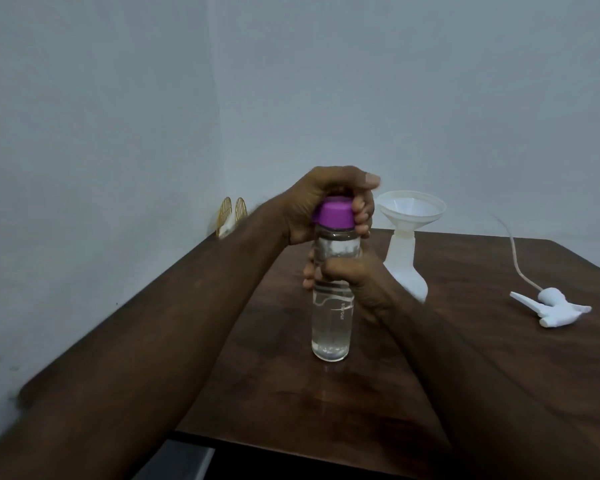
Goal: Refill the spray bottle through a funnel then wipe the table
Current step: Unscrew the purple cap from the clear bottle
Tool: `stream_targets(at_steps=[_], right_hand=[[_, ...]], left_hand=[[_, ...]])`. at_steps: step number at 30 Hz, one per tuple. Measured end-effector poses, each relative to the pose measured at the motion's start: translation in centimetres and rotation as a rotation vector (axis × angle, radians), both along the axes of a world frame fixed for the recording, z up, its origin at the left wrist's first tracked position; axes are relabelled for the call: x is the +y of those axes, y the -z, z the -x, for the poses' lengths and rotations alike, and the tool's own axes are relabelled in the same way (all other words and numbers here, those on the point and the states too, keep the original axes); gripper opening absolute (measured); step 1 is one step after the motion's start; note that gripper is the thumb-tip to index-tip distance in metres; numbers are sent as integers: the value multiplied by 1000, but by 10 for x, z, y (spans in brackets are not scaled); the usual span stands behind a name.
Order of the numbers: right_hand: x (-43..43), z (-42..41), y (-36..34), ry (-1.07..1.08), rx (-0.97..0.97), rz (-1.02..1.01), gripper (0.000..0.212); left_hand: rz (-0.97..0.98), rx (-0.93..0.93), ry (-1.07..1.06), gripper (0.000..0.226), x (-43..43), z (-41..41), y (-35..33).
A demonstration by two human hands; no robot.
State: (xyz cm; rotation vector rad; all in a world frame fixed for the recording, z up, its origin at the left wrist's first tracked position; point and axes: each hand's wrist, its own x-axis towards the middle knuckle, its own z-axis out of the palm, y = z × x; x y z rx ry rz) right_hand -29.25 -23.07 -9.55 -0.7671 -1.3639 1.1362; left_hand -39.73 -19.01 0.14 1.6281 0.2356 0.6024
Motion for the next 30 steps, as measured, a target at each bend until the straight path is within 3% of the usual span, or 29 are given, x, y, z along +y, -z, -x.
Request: stream_targets(at_steps=[5, 16, 22, 30], right_hand=[[-8, 9, 0, 172, -28, -90, 24], [-7, 14, 0, 242, -30, -75, 46], [-7, 20, 2, 363, -107, -105, 18], [-11, 27, 0, 420, -125, -123, 25]], left_hand=[[-11, -38, -199, 38, -8, -1, 2], [4, -76, -429, 35, -16, -3, 3], [-3, -142, -616, 17, -27, -3, 3], [-56, -193, -755, 26, -38, -2, 9]])
